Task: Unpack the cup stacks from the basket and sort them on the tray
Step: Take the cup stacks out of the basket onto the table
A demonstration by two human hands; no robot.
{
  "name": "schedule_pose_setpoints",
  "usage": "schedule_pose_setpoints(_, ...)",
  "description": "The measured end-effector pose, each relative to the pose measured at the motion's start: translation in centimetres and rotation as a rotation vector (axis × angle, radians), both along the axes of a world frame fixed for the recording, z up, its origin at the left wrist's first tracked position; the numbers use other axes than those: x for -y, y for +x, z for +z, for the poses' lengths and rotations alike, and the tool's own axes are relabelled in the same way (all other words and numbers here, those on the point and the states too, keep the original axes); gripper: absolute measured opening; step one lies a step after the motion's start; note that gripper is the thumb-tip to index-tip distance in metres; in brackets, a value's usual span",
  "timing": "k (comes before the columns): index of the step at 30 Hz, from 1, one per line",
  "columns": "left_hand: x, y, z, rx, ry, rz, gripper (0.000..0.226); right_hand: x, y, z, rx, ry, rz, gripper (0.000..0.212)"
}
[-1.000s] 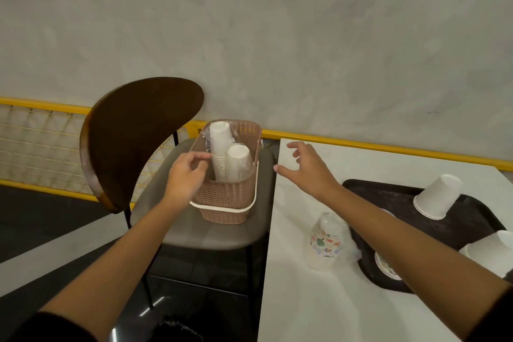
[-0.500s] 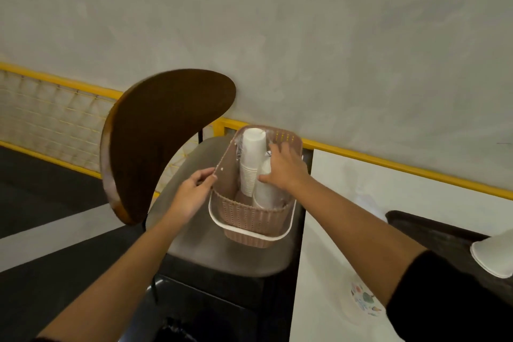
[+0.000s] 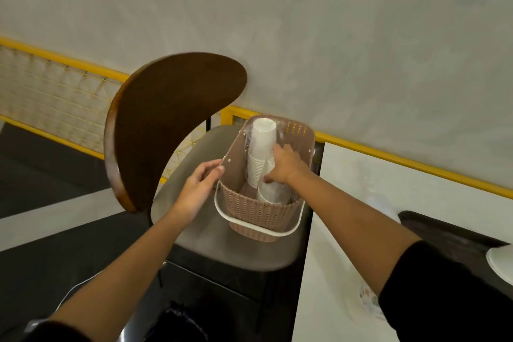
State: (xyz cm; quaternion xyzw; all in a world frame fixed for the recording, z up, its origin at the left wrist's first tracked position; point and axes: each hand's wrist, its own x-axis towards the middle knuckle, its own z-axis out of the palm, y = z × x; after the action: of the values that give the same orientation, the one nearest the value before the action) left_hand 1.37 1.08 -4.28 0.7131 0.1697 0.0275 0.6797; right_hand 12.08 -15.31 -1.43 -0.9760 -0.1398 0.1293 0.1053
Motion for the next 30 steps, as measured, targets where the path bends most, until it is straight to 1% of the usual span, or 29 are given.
schedule_pose_setpoints(2,0.0,-0.1,0.1,-0.015,0.003,0.005,0.029,0.1,-0.3,0.8,0.03,0.028,0.002,0.087)
schedule_pose_setpoints(5,0.3,-0.4,0.6,-0.042,0.021,0.028,0.032,0.4,-0.5,2.6,0.058,0.101,-0.016,0.092)
schedule_pose_setpoints(7,0.7,-0.5,0.9,-0.069,0.032,0.051,0.034,0.7,-0.7,4.3,0.112,0.138,-0.023,0.092)
schedule_pose_setpoints(10,1.3,-0.8,1.8,-0.102,0.067,0.082,0.035,1.9,-1.6,7.5,0.153,0.227,-0.037,0.073)
schedule_pose_setpoints(12,1.6,-1.0,2.6,-0.094,0.134,0.074,0.033,3.0,-2.4,9.8,0.172,0.319,-0.053,0.067)
schedule_pose_setpoints(17,2.7,-2.1,5.7,-0.004,0.393,0.073,0.037,6.2,-5.0,15.0,0.273,0.474,-0.08,0.069)
schedule_pose_setpoints(19,3.5,-2.8,7.4,0.041,0.434,0.091,0.035,7.7,-6.7,16.8,0.294,0.506,-0.101,0.07)
schedule_pose_setpoints(24,6.2,-4.7,10.3,0.176,0.368,0.031,0.026,12.0,-12.1,19.7,0.314,0.571,-0.158,0.063)
schedule_pose_setpoints(27,8.2,-5.8,10.3,0.209,0.315,-0.031,0.019,14.8,-15.7,20.2,0.307,0.585,-0.179,0.062)
schedule_pose_setpoints(30,10.4,-7.0,9.6,0.211,0.261,-0.157,0.017,17.3,-19.1,19.5,0.258,0.599,-0.198,0.058)
